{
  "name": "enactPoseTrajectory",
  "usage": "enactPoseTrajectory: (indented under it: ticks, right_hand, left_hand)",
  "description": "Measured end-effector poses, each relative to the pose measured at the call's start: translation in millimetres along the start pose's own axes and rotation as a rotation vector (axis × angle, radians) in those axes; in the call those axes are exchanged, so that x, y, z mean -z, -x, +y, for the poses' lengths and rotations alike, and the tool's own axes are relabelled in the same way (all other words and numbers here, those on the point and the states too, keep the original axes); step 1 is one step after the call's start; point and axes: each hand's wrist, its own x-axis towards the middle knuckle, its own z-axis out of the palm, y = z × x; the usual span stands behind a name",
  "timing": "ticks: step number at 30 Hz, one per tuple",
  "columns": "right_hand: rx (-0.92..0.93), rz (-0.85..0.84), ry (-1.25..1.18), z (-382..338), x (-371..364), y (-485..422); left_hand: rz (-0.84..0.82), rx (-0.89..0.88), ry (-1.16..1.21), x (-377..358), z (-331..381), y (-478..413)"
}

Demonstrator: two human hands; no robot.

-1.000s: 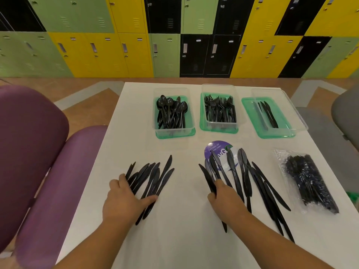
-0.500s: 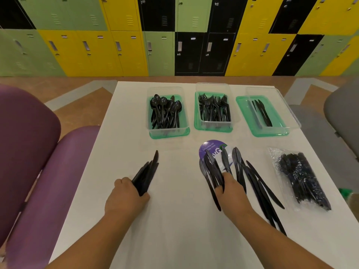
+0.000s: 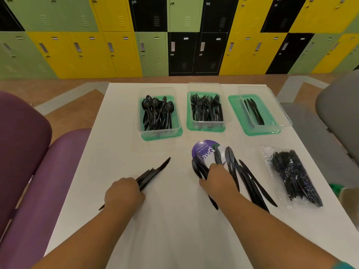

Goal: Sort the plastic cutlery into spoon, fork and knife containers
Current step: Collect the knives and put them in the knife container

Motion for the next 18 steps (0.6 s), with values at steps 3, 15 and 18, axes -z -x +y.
enactPoseTrajectory:
  ticks: [3,15,18]
  right_hand:
    - [-0.051,-0.038,0.003,-6,-2,0]
    - [-0.06,-0.172,0.212,-3,-17,-4]
    - [-0.062,-0.131,0.155,3,-17,0]
  left_hand:
    - [0.028,-0.03,-0.021,-4,2,1]
    - [0.095,-0.164,-0.027,-23,16,-2]
    - [0.107,-0.182,0.015,-31,19,-4]
